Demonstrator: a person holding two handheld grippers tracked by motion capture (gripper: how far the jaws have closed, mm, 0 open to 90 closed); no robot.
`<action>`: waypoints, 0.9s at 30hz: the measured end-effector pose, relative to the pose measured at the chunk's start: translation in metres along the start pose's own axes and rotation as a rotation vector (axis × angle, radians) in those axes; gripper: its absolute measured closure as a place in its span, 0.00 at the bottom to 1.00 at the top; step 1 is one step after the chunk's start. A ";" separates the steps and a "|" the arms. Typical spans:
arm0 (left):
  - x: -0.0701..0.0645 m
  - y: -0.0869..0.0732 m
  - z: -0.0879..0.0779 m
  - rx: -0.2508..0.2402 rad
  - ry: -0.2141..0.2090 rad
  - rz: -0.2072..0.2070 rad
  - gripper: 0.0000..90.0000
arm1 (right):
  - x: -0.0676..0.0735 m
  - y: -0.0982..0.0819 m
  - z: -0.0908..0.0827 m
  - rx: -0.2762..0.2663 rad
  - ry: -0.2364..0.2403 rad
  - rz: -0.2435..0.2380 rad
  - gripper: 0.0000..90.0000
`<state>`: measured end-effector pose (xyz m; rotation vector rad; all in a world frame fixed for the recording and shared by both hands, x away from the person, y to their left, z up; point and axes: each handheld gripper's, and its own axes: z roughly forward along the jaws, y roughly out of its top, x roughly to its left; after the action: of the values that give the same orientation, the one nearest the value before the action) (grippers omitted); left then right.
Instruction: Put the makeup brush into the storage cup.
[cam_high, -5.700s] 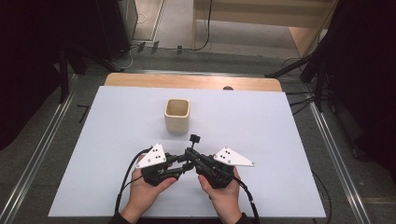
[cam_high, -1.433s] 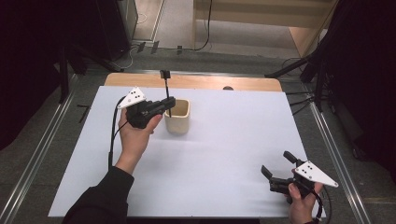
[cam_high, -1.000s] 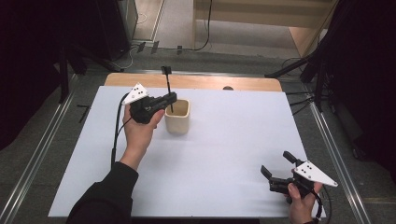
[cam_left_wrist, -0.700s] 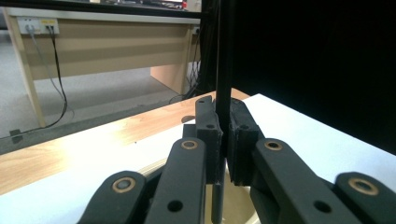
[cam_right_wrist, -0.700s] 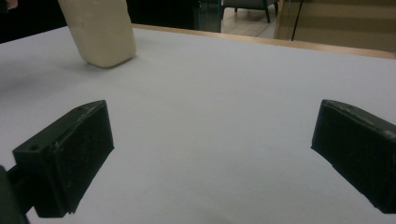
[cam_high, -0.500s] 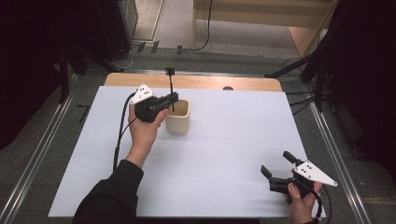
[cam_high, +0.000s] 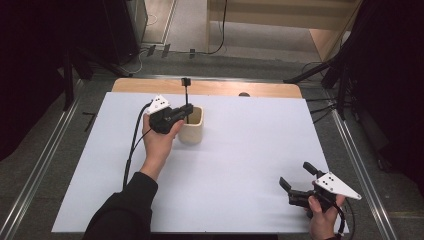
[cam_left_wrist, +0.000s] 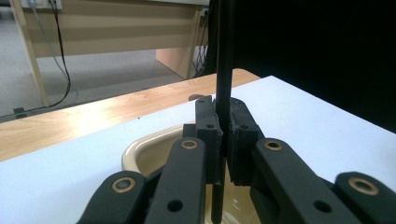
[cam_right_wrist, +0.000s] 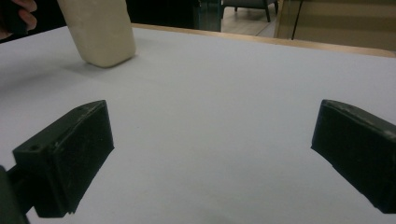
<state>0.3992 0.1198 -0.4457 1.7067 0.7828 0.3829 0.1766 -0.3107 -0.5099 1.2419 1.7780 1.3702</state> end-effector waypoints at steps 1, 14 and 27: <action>0.000 -0.001 0.000 0.002 0.000 0.002 0.95 | 0.000 0.000 0.000 0.001 0.000 0.001 0.00; 0.000 -0.008 -0.001 0.069 0.008 0.037 0.95 | 0.001 0.000 0.001 0.003 -0.001 -0.001 0.00; -0.008 -0.004 -0.015 0.007 0.008 0.017 0.20 | 0.001 0.000 0.001 0.005 -0.003 -0.001 0.00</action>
<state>0.3827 0.1261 -0.4438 1.7198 0.7767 0.3987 0.1770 -0.3099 -0.5102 1.2446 1.7803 1.3636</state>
